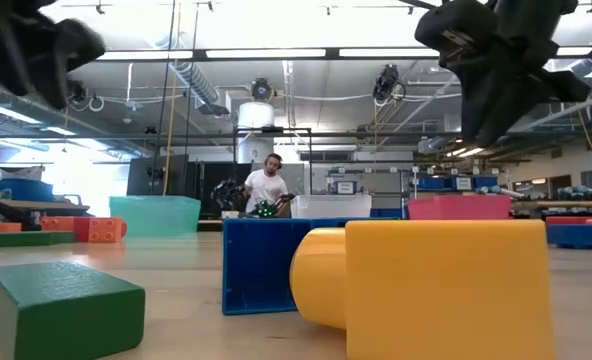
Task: Sort blocks by size
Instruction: Put the red 1 stud game piece into the blue bin
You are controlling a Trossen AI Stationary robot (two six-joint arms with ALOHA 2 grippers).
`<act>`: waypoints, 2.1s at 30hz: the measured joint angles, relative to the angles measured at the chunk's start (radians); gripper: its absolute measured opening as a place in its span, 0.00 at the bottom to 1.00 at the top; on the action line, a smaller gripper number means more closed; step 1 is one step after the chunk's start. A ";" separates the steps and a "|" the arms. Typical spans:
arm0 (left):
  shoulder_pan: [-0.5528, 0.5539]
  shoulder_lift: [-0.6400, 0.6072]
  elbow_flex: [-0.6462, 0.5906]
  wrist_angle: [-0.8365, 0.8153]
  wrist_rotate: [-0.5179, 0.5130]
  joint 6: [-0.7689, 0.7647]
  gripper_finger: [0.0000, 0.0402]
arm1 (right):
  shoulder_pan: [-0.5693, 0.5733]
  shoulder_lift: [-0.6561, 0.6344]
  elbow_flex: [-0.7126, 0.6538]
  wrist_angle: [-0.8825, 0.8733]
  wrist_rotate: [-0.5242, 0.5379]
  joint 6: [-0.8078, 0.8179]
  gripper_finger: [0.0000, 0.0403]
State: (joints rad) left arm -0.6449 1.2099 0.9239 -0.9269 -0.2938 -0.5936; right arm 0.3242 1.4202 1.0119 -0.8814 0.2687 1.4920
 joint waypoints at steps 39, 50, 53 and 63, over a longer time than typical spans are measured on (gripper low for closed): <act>-0.231 0.344 -0.001 0.003 0.752 -0.905 0.49 | 0.041 0.001 0.000 0.043 -0.007 -0.352 0.27; -0.279 0.416 -0.001 0.036 0.736 -0.830 0.68 | 0.040 0.000 0.000 0.053 0.003 -0.369 0.27; -0.291 0.442 -0.001 0.049 0.732 -0.797 0.68 | 0.040 0.000 0.000 0.058 0.013 -0.370 0.27; -0.314 0.541 -0.001 0.047 0.767 -0.769 0.55 | 0.040 0.000 0.000 0.080 0.027 -0.390 0.27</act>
State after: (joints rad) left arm -0.9588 1.7506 0.9230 -0.8796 0.4731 -1.3630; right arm 0.3637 1.4204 1.0119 -0.8013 0.2953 1.1022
